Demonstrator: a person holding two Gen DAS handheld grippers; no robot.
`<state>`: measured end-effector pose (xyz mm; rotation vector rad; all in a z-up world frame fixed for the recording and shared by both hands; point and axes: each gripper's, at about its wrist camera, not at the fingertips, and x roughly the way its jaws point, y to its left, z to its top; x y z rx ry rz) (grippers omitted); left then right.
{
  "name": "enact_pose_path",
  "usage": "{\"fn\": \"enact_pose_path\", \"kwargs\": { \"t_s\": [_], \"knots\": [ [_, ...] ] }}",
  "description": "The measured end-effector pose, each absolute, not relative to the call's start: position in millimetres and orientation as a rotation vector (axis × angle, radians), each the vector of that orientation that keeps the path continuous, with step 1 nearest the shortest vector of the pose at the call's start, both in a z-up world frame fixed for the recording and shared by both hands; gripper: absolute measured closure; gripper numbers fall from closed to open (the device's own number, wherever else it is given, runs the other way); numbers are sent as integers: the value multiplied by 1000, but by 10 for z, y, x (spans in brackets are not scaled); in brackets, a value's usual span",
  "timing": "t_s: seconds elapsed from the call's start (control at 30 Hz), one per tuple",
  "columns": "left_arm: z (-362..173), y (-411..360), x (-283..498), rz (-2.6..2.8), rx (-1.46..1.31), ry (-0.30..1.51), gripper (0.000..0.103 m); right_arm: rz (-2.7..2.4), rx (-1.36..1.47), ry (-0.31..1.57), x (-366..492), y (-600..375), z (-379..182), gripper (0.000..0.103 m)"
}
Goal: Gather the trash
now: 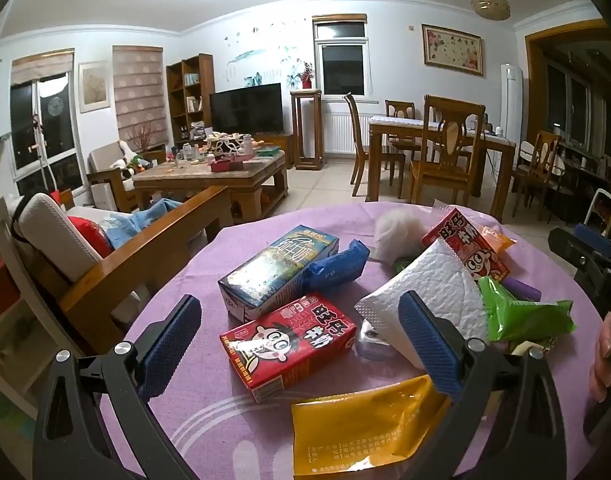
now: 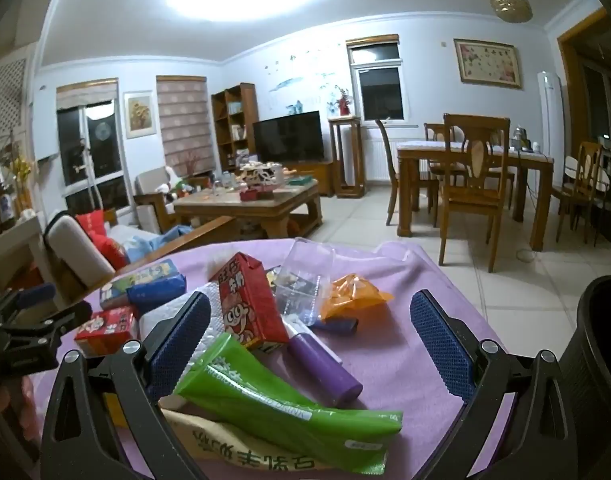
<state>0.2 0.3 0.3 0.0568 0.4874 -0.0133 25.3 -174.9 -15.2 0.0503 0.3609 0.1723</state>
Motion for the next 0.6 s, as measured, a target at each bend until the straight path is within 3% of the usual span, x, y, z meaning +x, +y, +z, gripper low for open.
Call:
{"fn": "enact_pose_path", "kwargs": {
  "t_s": [0.6],
  "knots": [
    [-28, 28, 2, -16, 60, 488, 5, 172, 50, 359, 247, -1752, -159, 4]
  ]
}}
